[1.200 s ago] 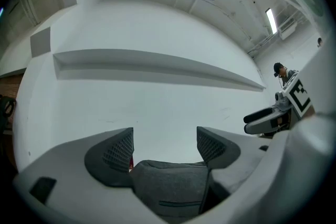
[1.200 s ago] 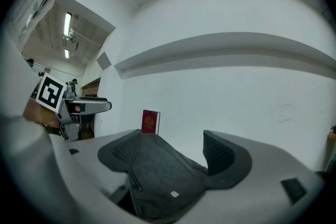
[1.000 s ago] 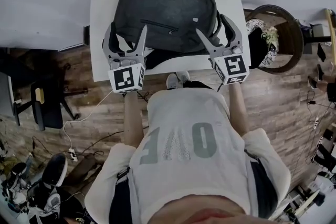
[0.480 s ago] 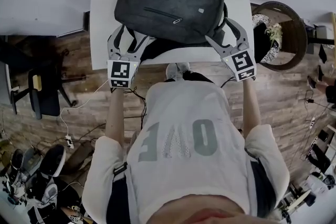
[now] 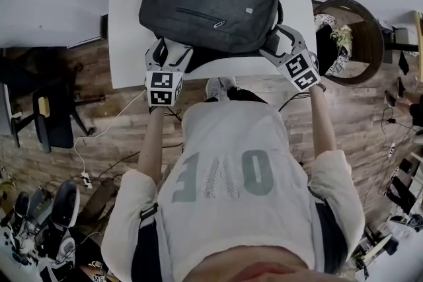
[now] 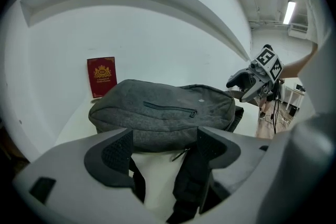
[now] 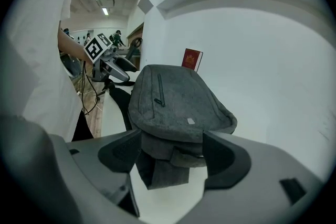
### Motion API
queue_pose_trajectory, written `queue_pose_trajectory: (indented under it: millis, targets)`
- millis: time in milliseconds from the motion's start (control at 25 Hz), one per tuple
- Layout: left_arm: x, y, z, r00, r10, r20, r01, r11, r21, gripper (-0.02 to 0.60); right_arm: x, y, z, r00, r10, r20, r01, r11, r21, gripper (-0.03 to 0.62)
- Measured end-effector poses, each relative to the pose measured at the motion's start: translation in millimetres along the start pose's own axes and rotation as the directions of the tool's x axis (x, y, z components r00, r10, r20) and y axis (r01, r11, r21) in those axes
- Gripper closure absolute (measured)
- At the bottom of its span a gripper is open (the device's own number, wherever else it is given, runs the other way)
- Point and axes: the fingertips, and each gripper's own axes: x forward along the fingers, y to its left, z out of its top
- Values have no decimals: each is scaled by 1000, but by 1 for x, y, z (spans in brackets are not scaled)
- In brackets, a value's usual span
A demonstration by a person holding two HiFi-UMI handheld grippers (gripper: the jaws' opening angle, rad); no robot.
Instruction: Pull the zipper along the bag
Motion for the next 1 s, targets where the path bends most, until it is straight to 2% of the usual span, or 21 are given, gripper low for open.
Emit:
queue_pose_trajectory:
  millis: [240, 480, 600, 840, 1000]
  targets:
    - [12, -1, -14, 998, -24, -63, 23, 1000, -14, 225, 18, 8, -11, 997, 55, -62, -55, 998, -8, 243]
    - [21, 5, -21, 995, -31, -100, 31, 999, -8, 225, 26, 7, -14, 994, 49, -97, -56, 996, -64, 243]
    - [26, 7, -24, 994, -26, -109, 28, 999, 20, 227, 28, 9, -17, 990, 52, -133, -66, 993, -100, 243]
    - [38, 19, -25, 991, -41, -127, 48, 997, 54, 227, 32, 15, -17, 980, 114, -166, -124, 991, -53, 243]
    - [51, 42, -22, 988, -34, -149, 50, 993, 106, 227, 36, 30, -10, 971, 177, -160, -182, 983, -20, 244]
